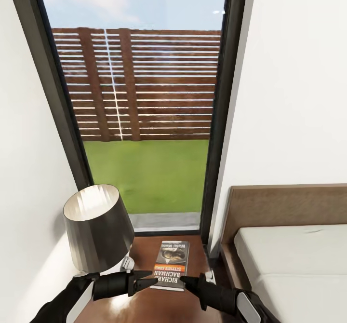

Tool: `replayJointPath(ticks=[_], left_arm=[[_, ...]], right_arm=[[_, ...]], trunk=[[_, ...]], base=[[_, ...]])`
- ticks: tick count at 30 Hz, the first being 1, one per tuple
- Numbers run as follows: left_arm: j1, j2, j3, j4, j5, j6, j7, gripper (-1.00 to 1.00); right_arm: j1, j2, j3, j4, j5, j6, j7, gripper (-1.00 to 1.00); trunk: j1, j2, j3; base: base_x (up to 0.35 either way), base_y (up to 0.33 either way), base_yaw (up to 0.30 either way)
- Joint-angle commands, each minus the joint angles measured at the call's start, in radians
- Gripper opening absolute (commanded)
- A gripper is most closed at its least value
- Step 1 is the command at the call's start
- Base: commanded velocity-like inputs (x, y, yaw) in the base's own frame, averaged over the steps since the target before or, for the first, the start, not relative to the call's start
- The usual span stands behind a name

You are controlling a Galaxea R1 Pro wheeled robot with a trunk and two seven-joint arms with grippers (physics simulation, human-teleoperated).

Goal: In the bedroom, move the book from the bed onto either nightstand, and place the two sandals side by side next to the bed.

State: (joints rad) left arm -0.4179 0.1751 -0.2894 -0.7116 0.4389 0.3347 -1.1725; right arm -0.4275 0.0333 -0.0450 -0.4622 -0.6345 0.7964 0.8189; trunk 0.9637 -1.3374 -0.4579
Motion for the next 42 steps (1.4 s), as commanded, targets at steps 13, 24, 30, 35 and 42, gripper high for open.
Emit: replayJointPath(ticks=[13, 24, 30, 35, 42], left_arm=[[-0.001, 0.0, -0.005, 0.0, 0.011, 0.01, 0.0, 1.0], [-0.001, 0.001, -0.004, 0.0, 0.011, 0.01, 0.0, 1.0], [-0.001, 0.001, -0.004, 0.0, 0.011, 0.01, 0.0, 1.0], [-0.001, 0.001, -0.005, 0.0, 0.011, 0.01, 0.0, 1.0], [-0.001, 0.0, -0.005, 0.0, 0.011, 0.01, 0.0, 1.0]], right_arm=[[-0.001, 0.0, -0.014, 0.05, -0.024, 0.004, -0.164, -1.0], [-0.001, 0.0, -0.016, 0.048, -0.118, 0.004, -0.185, -1.0], [-0.001, 0.0, -0.016, 0.048, -0.12, 0.004, -0.185, -1.0], [-0.001, 0.0, -0.016, 0.047, -0.12, 0.004, -0.185, -1.0], [-0.001, 0.0, -0.016, 0.047, -0.12, 0.004, -0.185, -1.0]], trunk=[[0.0, -0.001, -0.001], [0.019, -0.036, -0.017], [0.042, -0.078, -0.036], [0.061, -0.113, -0.051], [0.088, -0.162, -0.073]], base=[[0.0, 0.0, 0.0], [0.0, 0.0, 0.0], [0.0, 0.0, 0.0], [0.0, 0.0, 0.0], [0.0, 0.0, 0.0]])
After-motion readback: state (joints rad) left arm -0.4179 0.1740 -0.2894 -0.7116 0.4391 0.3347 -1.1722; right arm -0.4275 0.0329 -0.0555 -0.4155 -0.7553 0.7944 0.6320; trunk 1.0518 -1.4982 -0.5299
